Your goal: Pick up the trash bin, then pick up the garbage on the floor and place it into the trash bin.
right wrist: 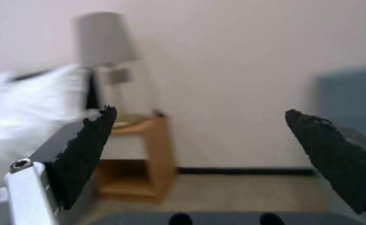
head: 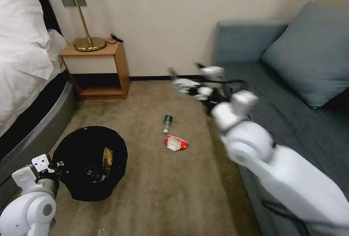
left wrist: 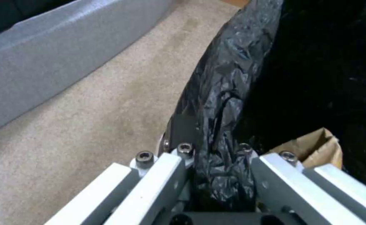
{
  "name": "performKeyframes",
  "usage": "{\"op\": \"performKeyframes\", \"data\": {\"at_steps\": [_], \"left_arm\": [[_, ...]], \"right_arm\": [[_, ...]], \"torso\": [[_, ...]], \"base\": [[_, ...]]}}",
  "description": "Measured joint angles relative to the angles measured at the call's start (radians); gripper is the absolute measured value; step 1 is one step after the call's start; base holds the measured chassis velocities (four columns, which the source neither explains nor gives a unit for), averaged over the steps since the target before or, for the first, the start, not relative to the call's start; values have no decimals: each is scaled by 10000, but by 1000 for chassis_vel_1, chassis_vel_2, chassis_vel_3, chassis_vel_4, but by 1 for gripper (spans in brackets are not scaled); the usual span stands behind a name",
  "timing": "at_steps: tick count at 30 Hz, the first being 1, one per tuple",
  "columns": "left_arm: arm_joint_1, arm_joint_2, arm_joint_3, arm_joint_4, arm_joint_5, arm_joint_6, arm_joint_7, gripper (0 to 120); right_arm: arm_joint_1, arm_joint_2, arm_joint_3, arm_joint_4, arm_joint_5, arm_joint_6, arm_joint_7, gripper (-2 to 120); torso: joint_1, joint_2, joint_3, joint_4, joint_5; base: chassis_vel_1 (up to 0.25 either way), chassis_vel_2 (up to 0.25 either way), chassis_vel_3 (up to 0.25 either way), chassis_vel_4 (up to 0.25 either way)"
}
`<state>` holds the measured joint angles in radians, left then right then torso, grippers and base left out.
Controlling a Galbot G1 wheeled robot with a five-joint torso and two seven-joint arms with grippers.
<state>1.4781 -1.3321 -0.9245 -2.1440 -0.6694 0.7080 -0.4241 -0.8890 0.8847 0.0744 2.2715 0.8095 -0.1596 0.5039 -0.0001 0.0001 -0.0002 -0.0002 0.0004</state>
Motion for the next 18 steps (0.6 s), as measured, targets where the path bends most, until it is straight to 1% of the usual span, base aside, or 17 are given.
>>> {"op": "performKeyframes", "data": {"at_steps": [1, 2, 3, 4, 5, 6, 8, 9, 11, 12, 13, 18], "left_arm": [[-16, 1, -8, 32, 2, -9, 2, 3], [-16, 1, -8, 32, 2, -9, 2, 3], [-29, 5, -7, 57, 3, -15, 5, 3], [-46, 15, -8, 93, 12, -31, 9, 3], [-53, 14, -8, 101, 19, -37, 12, 3], [-53, 14, -8, 101, 19, -37, 12, 3], [-72, 2, -10, 113, 33, -60, 18, 3], [-79, -1, -18, 114, 33, -62, 19, 3], [-86, -3, -25, 115, 31, -63, 22, 3], [-99, -2, -53, 114, 29, -65, 24, 3], [-103, 10, -59, 115, 28, -67, 25, 3], [-128, 24, -68, 114, 22, -68, 28, 3]], "right_arm": [[-750, 34, 450, 167, -440, 0, 17, 100], [-750, 34, 450, 167, -440, 0, 17, 100], [-1190, 81, 665, 262, -791, 17, 31, 100], [-1979, 238, 1037, 406, -1497, 109, 50, 100], [-2309, 318, 1146, 458, -1769, 167, 48, 100], [-2309, 318, 1146, 458, -1769, 167, 48, 100], [-3304, 637, 1470, 590, -2561, 278, -10, 100], [-3571, 740, 1566, 627, -2805, 315, -39, 100], [-3772, 823, 1639, 642, -2987, 349, -87, 100], [-4174, 1023, 1729, 645, -3428, 496, -254, 100], [-4253, 1094, 1718, 617, -3562, 536, -305, 100], [-4213, 1150, 1528, 464, -3847, 627, -478, 100]], "torso": [[0, 0, 0, -5, 1], [0, 0, 0, -5, 1], [0, 0, 0, -3, 0], [0, 0, 0, -3, -3], [0, 0, 0, 1, -3], [0, 0, 0, 1, -3], [0, 0, 0, 3, -3], [0, 0, 0, 3, -5], [0, 0, 0, 1, -5], [0, 0, 0, 0, -5], [0, 0, 0, 0, -5], [0, 0, 0, 4, -5]], "base": [[0, 0, 0, 0], [0, 0, 0, 0], [0, 0, 0, 0], [0, 0, 0, 0], [0, 0, 0, 0], [0, 0, 0, 0], [0, 0, 0, 0], [0, 0, 0, 0], [0, 0, 0, 0], [0, 0, 0, 0], [0, 0, 0, 0], [0, 0, 0, 0]]}}
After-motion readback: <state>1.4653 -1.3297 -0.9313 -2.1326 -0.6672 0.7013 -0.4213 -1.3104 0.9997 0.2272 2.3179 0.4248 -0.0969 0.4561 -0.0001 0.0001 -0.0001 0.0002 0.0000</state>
